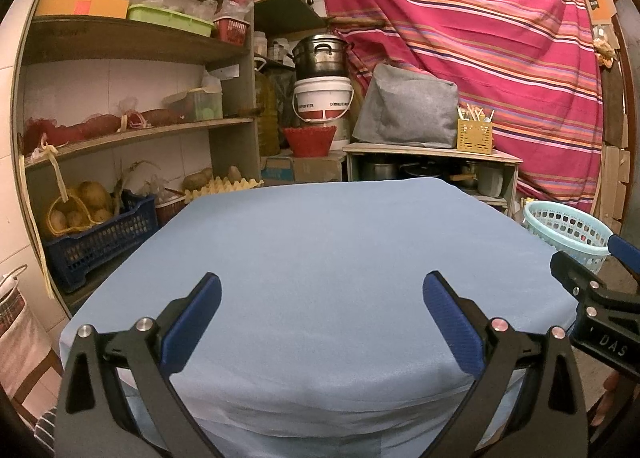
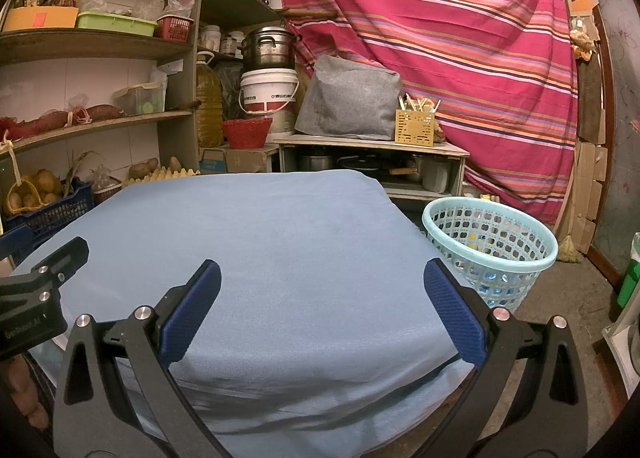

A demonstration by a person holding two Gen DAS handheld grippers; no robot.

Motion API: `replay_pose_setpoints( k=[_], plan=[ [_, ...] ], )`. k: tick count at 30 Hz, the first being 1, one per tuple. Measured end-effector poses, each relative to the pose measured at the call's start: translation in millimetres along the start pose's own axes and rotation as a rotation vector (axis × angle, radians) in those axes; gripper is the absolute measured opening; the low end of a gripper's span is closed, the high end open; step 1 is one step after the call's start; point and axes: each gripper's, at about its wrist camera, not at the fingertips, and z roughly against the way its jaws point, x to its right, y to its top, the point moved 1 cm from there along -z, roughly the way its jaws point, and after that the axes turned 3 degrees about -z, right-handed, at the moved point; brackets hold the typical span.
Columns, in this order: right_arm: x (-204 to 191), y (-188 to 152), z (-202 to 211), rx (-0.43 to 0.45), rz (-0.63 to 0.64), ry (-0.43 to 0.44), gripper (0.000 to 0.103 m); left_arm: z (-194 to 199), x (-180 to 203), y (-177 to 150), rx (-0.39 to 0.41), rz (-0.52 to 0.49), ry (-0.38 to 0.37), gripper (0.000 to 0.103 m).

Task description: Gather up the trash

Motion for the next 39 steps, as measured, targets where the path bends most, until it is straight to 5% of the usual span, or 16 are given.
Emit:
replay_pose_setpoints(
  k=[39],
  plan=[
    [0.4,0.1,-0.1,-0.001,0.0,0.0,0.099,-0.5,-2.7,-0.6,0.005,-0.007,-0.002,0.098]
  ],
)
